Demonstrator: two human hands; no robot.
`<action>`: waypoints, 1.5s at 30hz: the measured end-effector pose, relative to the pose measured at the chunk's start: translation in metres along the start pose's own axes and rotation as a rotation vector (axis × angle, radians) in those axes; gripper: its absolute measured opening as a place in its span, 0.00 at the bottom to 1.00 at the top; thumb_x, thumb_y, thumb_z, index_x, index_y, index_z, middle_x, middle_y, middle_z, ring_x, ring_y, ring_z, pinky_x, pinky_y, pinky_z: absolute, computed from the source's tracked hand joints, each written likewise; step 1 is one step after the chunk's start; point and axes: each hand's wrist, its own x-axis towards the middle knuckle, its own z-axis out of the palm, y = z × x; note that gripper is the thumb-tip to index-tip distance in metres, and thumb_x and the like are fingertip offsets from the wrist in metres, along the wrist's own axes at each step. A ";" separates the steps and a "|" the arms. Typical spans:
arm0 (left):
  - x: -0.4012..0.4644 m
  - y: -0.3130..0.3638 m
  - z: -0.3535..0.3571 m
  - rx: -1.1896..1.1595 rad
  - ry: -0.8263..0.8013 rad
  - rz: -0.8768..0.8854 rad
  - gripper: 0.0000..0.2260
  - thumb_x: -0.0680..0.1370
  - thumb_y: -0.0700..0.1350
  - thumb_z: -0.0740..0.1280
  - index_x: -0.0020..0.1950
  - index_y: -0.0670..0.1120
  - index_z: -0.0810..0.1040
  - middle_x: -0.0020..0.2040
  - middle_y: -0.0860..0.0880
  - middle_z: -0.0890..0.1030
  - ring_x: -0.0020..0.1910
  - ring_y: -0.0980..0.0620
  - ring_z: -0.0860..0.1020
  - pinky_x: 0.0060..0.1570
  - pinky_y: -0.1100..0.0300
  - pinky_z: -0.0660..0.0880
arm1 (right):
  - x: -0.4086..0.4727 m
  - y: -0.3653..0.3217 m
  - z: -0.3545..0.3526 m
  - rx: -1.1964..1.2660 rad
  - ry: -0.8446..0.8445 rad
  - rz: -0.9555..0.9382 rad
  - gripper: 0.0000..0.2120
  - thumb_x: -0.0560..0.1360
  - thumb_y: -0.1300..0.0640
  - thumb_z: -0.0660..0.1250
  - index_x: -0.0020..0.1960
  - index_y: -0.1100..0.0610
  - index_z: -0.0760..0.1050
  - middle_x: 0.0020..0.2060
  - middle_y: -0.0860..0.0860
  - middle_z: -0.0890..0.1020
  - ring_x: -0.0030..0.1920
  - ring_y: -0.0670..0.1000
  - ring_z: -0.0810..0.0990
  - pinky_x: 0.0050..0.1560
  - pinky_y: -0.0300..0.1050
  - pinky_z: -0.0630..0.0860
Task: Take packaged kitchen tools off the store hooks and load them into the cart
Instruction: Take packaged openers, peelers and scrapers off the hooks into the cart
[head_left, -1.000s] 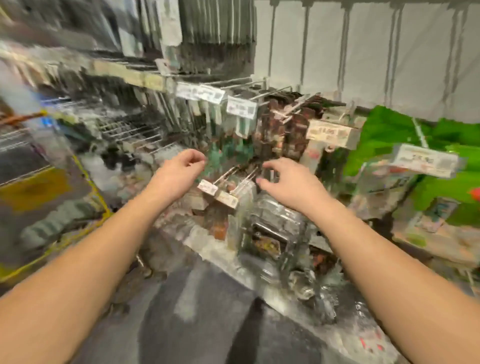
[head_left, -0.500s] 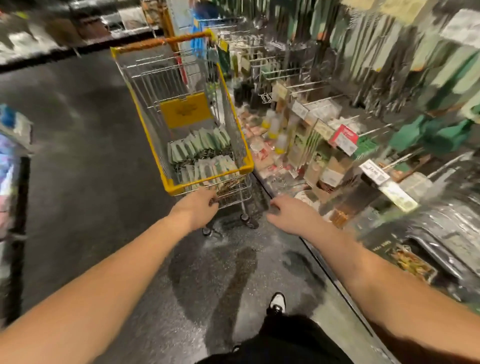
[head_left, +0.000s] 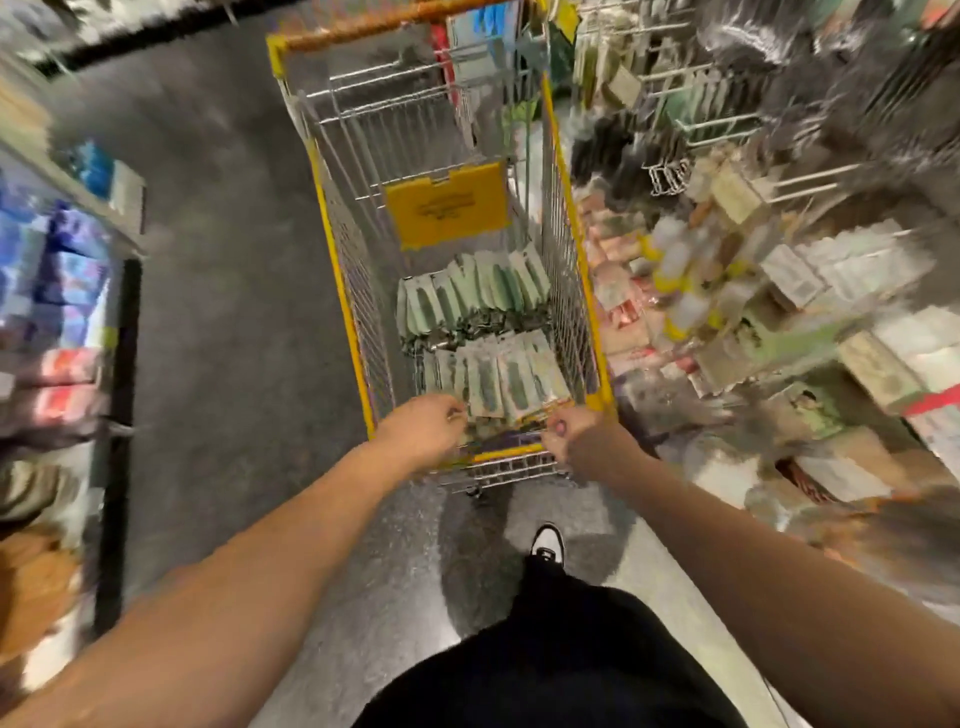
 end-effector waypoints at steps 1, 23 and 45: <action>0.015 0.000 -0.004 -0.016 -0.016 -0.020 0.14 0.83 0.47 0.59 0.65 0.46 0.78 0.62 0.45 0.80 0.57 0.44 0.78 0.50 0.55 0.74 | 0.022 0.003 -0.002 0.001 -0.025 -0.005 0.06 0.82 0.50 0.61 0.46 0.49 0.73 0.39 0.47 0.74 0.40 0.51 0.74 0.50 0.49 0.75; 0.287 -0.068 0.113 -0.654 -0.184 -0.570 0.31 0.74 0.51 0.75 0.71 0.40 0.67 0.62 0.41 0.75 0.55 0.42 0.80 0.55 0.48 0.81 | 0.290 0.012 0.075 0.180 -0.057 0.578 0.37 0.75 0.52 0.69 0.78 0.57 0.56 0.74 0.59 0.64 0.73 0.62 0.66 0.71 0.61 0.68; 0.316 -0.060 0.146 -0.732 -0.152 -0.684 0.26 0.73 0.54 0.76 0.60 0.43 0.67 0.44 0.50 0.72 0.41 0.51 0.76 0.33 0.61 0.78 | 0.317 0.018 0.119 0.414 -0.020 0.676 0.31 0.77 0.54 0.71 0.74 0.54 0.60 0.48 0.50 0.76 0.39 0.46 0.79 0.27 0.36 0.72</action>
